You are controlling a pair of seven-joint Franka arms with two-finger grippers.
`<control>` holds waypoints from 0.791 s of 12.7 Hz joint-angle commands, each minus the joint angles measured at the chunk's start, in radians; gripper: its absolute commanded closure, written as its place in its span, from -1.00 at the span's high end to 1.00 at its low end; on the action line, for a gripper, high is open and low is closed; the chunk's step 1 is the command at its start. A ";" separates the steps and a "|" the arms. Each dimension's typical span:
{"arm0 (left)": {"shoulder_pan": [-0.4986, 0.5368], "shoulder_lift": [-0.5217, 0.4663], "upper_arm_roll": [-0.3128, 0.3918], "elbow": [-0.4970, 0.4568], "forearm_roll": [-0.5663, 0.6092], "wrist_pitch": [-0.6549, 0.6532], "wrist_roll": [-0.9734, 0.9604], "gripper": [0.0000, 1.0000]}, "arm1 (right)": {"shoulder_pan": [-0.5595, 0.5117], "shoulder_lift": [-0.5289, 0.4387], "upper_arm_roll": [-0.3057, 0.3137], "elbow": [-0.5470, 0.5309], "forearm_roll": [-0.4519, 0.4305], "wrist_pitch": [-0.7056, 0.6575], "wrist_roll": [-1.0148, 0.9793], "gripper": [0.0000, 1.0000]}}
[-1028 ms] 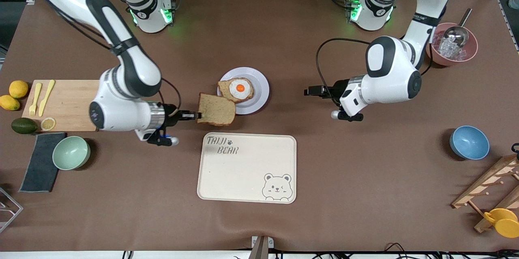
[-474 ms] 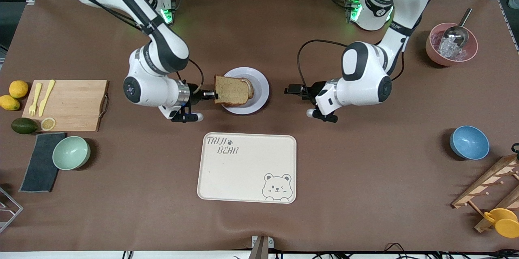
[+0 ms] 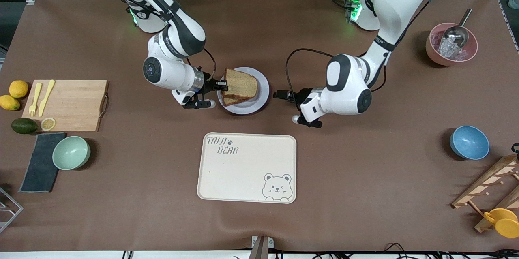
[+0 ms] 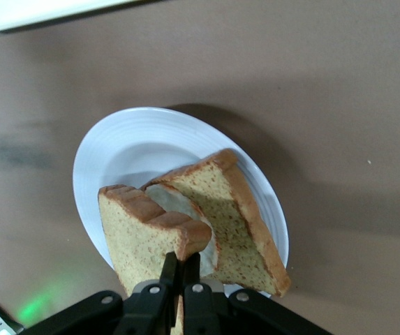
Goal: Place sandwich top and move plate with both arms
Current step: 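Lower the bread onto the egg toast and open the right gripper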
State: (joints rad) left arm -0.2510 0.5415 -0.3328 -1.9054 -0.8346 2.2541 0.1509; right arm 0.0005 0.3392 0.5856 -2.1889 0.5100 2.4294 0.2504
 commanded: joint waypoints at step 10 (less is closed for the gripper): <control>-0.087 0.057 0.005 -0.003 -0.340 0.153 0.112 1.00 | -0.122 -0.017 -0.059 0.171 -0.059 -0.266 0.096 1.00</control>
State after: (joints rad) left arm -0.3481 0.5966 -0.3244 -1.9056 -1.0827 2.3913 0.1800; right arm -0.0815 0.3346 0.5618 -2.0731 0.4960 2.2530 0.3284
